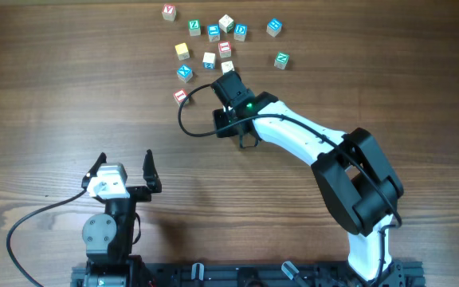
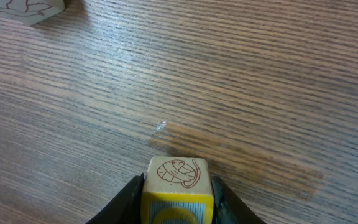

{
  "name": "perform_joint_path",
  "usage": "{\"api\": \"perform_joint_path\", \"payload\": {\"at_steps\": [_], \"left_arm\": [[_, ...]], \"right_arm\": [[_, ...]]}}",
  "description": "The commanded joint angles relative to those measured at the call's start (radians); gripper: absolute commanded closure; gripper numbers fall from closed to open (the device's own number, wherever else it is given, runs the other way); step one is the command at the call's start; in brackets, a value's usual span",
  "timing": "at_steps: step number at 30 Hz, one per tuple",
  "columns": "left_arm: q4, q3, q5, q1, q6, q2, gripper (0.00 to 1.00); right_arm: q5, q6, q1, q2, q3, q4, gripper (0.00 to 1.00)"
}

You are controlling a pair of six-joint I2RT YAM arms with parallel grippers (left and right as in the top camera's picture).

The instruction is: Form a circle

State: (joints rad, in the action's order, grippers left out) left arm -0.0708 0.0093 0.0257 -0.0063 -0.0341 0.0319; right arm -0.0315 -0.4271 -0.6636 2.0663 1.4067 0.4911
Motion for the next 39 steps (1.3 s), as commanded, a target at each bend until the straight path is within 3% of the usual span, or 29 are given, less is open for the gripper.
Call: {"api": "perform_joint_path", "payload": {"at_steps": [1,15,18,22,24,29,34,39], "left_arm": [[-0.001,-0.004,0.002,0.005,0.016,-0.005,0.00],[-0.001,-0.004,0.002,0.005,0.016,-0.005,0.00],[-0.001,-0.004,0.002,0.005,0.016,-0.005,0.00],[-0.001,-0.004,0.002,0.005,0.016,-0.005,0.00],[-0.001,-0.004,0.002,0.005,0.016,-0.005,0.00],[-0.001,-0.004,0.002,0.005,0.016,-0.005,0.00],[-0.001,-0.003,0.002,0.005,0.016,-0.005,0.00],[-0.001,-0.004,0.002,0.005,0.016,-0.005,0.00]], "right_arm": [[0.025,-0.019,-0.005,0.006,-0.008,0.000,0.66],[0.025,-0.021,-0.005,0.006,-0.008,0.008,0.60],[0.025,-0.021,-0.005,0.006,-0.008,0.007,0.55],[0.025,-0.021,-0.005,0.006,-0.008,0.007,0.39],[0.025,-0.021,-0.005,0.006,-0.008,0.007,0.36],[0.025,-0.021,-0.005,0.006,-0.008,0.007,0.37],[0.025,-0.021,-0.005,0.006,-0.008,0.007,0.48],[0.025,-0.021,-0.005,0.006,-0.008,0.006,0.48]]}}
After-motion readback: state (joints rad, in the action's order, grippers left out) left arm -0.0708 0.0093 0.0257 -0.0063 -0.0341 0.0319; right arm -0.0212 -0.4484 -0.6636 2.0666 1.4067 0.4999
